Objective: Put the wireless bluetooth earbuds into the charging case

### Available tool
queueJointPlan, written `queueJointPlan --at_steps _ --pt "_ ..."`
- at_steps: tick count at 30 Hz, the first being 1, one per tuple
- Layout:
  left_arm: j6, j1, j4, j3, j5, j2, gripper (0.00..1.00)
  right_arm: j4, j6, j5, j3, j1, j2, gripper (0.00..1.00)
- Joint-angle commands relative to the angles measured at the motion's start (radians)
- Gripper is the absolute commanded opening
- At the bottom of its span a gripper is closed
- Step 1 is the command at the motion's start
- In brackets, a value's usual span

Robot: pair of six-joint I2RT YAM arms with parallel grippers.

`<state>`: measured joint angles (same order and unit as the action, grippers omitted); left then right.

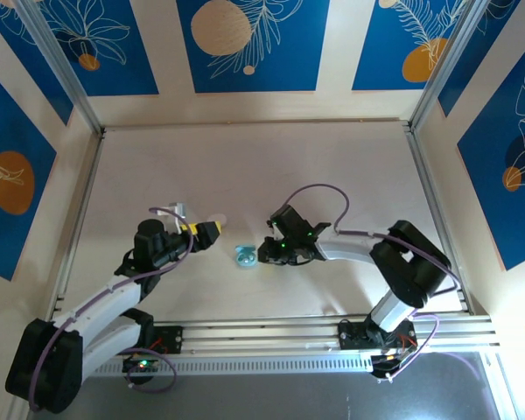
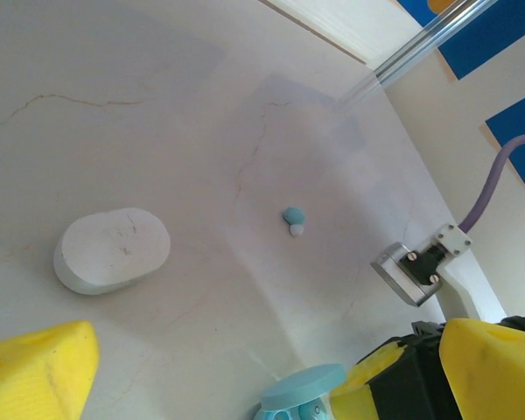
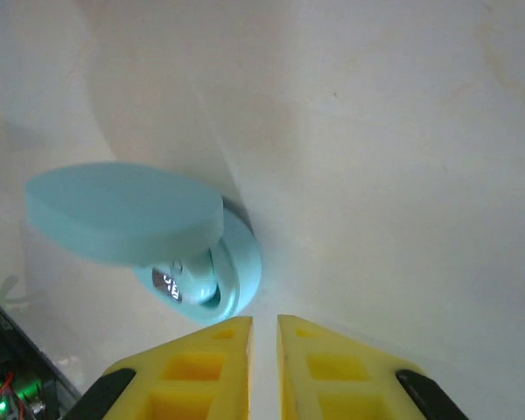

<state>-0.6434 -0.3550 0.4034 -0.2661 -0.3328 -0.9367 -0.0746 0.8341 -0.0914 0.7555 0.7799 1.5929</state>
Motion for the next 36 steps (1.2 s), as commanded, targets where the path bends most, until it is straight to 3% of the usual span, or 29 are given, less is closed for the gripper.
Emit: queueJointPlan --at_steps 1,14,18,25,36 --pt "0.047 -0.035 0.008 -0.019 -0.011 0.038 1.00 -0.059 0.013 0.021 -0.023 0.004 -0.107 0.16" --pt "0.251 -0.294 0.002 0.009 0.086 0.323 1.00 -0.349 -0.064 0.078 0.044 -0.057 -0.508 0.57" --pt "0.286 -0.328 -0.004 0.016 0.112 0.358 1.00 -0.381 -0.088 0.054 0.058 -0.104 -0.538 0.61" --pt "0.280 -0.335 -0.013 -0.018 0.173 0.203 1.00 -0.323 -0.107 -0.032 0.073 -0.196 -0.440 0.65" --pt "0.165 -0.293 -0.016 -0.111 0.118 -0.077 1.00 -0.204 -0.172 -0.154 0.250 -0.298 -0.030 0.81"
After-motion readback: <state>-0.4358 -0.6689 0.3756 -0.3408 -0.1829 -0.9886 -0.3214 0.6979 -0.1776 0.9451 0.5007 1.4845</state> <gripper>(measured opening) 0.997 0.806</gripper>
